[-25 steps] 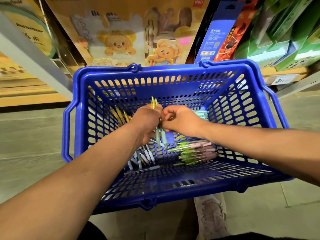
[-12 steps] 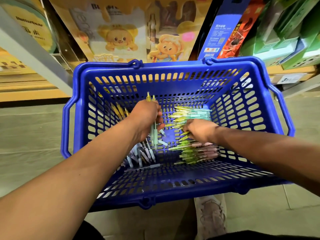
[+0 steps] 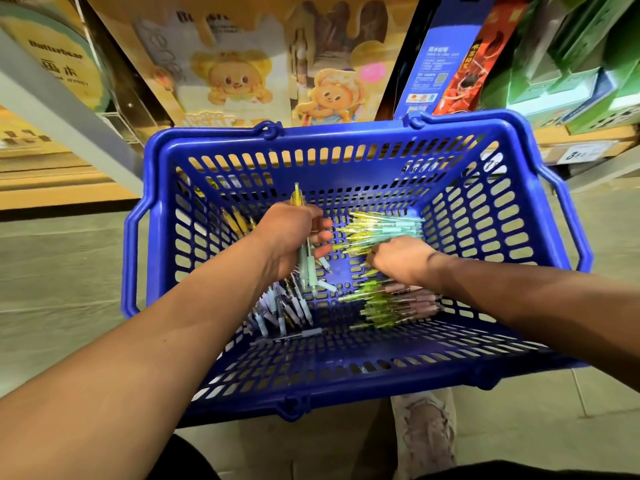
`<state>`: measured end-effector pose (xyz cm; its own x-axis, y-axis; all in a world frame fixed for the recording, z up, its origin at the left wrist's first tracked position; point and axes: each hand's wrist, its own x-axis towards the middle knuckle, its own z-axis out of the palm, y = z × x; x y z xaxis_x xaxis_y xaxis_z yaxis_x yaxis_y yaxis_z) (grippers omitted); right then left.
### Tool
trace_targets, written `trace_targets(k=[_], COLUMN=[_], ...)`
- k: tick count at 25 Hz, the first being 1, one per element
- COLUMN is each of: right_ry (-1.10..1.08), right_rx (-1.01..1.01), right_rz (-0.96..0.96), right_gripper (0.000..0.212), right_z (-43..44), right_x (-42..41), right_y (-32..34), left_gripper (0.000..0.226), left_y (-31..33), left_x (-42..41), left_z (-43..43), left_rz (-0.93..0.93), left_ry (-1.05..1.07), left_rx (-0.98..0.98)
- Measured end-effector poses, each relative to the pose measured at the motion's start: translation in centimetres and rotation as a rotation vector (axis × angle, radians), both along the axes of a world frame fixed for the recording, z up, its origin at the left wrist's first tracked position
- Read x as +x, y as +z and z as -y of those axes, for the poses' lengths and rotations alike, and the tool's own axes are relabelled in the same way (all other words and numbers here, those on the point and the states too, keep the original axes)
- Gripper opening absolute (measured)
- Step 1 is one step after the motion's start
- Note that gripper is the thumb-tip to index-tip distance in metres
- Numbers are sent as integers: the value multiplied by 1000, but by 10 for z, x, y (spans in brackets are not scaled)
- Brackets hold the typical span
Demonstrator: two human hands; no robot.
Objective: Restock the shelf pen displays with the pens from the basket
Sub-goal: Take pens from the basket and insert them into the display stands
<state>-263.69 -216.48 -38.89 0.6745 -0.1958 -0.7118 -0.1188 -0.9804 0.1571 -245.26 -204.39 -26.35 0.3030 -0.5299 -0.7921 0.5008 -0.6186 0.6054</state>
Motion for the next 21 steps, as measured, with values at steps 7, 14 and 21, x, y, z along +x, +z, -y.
trace_targets(k=[7,14,21], right_ry=[38,-30,-187], right_rx=[163,91,91], right_rz=[36,88,36], right_gripper=[32,61,11], right_z=[1,3,2], right_x=[-17,-15,-2], right_y=[-3,2,8], left_gripper=[11,10,23], left_y=[-2,-2,-5], left_x=[5,5,8], left_z=[-4,-3,-4], left_rz=[-6,-7,0], left_ry=[7,15,-21], left_rx=[-1,-14,10])
